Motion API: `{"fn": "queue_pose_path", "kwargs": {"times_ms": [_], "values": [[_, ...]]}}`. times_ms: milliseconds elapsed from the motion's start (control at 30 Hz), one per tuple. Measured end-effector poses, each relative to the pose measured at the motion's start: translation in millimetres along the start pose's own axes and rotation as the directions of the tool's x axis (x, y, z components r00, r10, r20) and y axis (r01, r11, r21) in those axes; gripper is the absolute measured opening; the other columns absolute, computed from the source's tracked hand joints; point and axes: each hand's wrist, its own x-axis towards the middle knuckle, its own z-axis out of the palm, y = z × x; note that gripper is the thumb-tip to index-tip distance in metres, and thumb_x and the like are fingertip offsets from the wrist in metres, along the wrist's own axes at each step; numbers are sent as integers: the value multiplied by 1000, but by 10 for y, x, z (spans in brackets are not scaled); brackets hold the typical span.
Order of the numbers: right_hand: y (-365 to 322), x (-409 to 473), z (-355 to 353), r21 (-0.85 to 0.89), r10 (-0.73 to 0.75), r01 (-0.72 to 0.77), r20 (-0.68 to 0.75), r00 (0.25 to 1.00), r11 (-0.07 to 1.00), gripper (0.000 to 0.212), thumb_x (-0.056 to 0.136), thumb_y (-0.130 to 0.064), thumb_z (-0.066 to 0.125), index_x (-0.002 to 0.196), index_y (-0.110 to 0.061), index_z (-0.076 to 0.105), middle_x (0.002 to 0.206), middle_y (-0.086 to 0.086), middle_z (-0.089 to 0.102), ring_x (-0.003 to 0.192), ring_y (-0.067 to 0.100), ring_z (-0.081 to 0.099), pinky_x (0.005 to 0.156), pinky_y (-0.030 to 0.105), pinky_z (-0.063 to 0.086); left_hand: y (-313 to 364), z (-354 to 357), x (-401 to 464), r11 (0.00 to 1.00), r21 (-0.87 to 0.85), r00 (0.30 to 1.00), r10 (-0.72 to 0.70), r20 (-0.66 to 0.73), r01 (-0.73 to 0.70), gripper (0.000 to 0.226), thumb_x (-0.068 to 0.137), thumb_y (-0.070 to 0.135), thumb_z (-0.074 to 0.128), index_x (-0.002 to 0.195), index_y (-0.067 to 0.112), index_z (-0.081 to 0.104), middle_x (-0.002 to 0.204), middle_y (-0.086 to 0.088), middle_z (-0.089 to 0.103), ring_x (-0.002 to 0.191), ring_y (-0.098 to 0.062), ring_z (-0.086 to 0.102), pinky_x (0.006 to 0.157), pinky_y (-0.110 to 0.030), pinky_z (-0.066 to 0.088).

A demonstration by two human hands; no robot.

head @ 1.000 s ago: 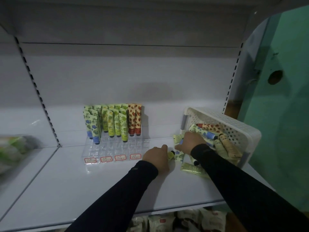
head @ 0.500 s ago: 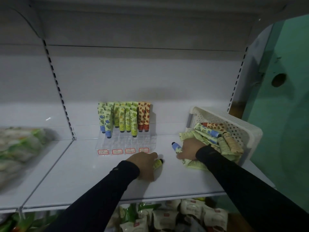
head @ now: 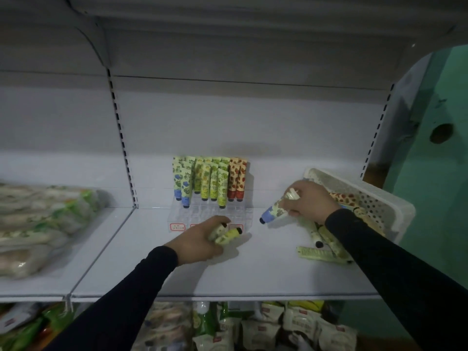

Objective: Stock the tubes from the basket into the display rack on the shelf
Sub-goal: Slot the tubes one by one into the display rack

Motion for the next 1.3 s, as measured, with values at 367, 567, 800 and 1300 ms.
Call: {"fn": "queue_pose_path", "kwargs": {"times_ms": [367, 567, 800, 1300], "values": [[-845, 219, 411, 72, -285, 288, -52, 957, 955, 15, 90, -28, 67, 79, -19, 72, 71, -10, 68, 62, 0, 62, 62, 12, 47, -841, -543, -154, 892, -441, 712, -246, -658, -99, 71, 82, 2, 70, 139, 32, 41, 113, -8, 59, 67, -20, 59, 61, -33, 52], [-1329, 428, 767, 42, -365, 366, -23, 931, 930, 30, 89, -27, 64, 67, -7, 70, 63, -1, 69, 58, 13, 64, 63, 22, 52, -1119, -536, -99, 873, -477, 617, -319, -719, -104, 68, 81, 17, 71, 136, 39, 38, 121, 0, 61, 93, -32, 67, 84, -51, 57], [-1668, 739, 1136, -73, -445, 442, -22, 895, 894, 28, 89, -24, 65, 70, -5, 72, 66, -5, 69, 59, 2, 60, 65, 12, 46, -1272, -492, -13, 806, -572, 621, -372, -690, -153, 66, 85, 15, 68, 139, 37, 37, 109, -9, 67, 64, -20, 65, 52, -30, 49], [-1771, 1018, 1710, -346, -476, 441, -19, 879, 828, 31, 80, -18, 58, 54, -7, 46, 62, 21, 52, 53, 25, 44, 62, 36, 50, -1344, -488, 28, 800, -570, 653, -333, -680, -185, 65, 82, 17, 69, 137, 37, 40, 108, -7, 67, 71, -21, 67, 56, -27, 51]]}}
